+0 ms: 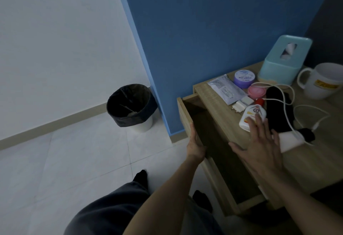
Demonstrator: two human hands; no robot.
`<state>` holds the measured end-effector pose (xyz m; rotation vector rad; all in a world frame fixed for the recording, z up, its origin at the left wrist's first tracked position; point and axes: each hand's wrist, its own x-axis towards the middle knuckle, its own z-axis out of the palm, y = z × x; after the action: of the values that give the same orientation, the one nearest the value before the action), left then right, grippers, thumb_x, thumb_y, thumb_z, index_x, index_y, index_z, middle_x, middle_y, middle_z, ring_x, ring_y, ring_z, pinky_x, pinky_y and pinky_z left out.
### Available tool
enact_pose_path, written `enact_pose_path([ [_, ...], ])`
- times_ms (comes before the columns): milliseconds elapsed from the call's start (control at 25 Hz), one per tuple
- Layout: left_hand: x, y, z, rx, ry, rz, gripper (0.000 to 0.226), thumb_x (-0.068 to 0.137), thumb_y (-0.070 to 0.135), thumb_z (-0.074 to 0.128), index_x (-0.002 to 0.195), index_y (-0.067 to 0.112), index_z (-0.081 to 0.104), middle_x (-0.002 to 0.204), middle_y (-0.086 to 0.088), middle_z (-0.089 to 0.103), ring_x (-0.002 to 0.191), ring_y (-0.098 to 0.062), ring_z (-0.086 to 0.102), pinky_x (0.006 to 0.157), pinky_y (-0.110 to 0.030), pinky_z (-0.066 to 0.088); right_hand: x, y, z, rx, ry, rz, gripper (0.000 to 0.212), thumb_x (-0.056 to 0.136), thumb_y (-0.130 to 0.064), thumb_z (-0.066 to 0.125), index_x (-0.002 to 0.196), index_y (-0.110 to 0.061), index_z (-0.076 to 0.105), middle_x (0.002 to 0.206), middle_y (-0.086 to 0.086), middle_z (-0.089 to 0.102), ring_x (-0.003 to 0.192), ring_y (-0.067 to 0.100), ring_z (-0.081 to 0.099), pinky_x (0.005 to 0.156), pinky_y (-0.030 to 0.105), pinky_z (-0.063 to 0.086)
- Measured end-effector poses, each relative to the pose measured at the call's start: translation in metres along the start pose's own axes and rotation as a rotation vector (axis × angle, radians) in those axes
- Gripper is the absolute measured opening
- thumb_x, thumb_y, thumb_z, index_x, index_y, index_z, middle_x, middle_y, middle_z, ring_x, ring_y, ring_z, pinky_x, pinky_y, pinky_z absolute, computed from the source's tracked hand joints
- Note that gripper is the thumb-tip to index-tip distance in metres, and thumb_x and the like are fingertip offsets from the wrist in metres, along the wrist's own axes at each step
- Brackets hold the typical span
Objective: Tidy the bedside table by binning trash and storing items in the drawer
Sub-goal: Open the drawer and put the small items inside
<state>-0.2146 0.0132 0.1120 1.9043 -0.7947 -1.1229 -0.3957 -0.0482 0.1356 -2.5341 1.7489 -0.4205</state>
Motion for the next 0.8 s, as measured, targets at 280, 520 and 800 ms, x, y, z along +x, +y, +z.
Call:
enact_pose_path([
  [280, -0.005, -0.004, -0.01, 0.001, -0.008, -0.012, 0.102, 0.087, 0.008, 0.061, 0.142, 0.05, -0.013, 0.156, -0.01, 0.021, 0.139, -0.038, 0.031, 0.104, -0.056, 0.041, 0.0, 0.001, 0.0, 0.0, -0.02, 0.008, 0.095, 0.065, -0.072, 0.036, 0.139, -0.013, 0.03, 0.153, 0.013, 0.022, 0.138, 0.034, 0.026, 0.106, 0.051, 0.03],
  [520, -0.015, -0.011, -0.027, 0.025, 0.019, -0.028, 0.097, 0.09, 0.013, 0.058, 0.144, 0.048, -0.015, 0.156, -0.008, 0.021, 0.139, -0.036, 0.031, 0.106, -0.053, 0.04, -0.001, 0.0, -0.003, -0.017, -0.034, 0.009, 0.096, 0.065, -0.073, 0.034, 0.139, -0.013, 0.03, 0.153, 0.013, 0.022, 0.138, 0.034, 0.026, 0.106, 0.05, 0.03],
  [800, -0.027, -0.015, -0.039, 0.019, 0.099, -0.057, 0.09, 0.092, 0.014, 0.055, 0.146, 0.046, -0.009, 0.158, -0.007, 0.019, 0.141, -0.036, 0.028, 0.11, -0.052, 0.036, -0.003, -0.004, -0.006, -0.018, -0.04, 0.008, 0.094, 0.067, -0.073, 0.032, 0.138, -0.011, 0.034, 0.151, 0.016, 0.027, 0.136, 0.035, 0.031, 0.103, 0.052, 0.033],
])
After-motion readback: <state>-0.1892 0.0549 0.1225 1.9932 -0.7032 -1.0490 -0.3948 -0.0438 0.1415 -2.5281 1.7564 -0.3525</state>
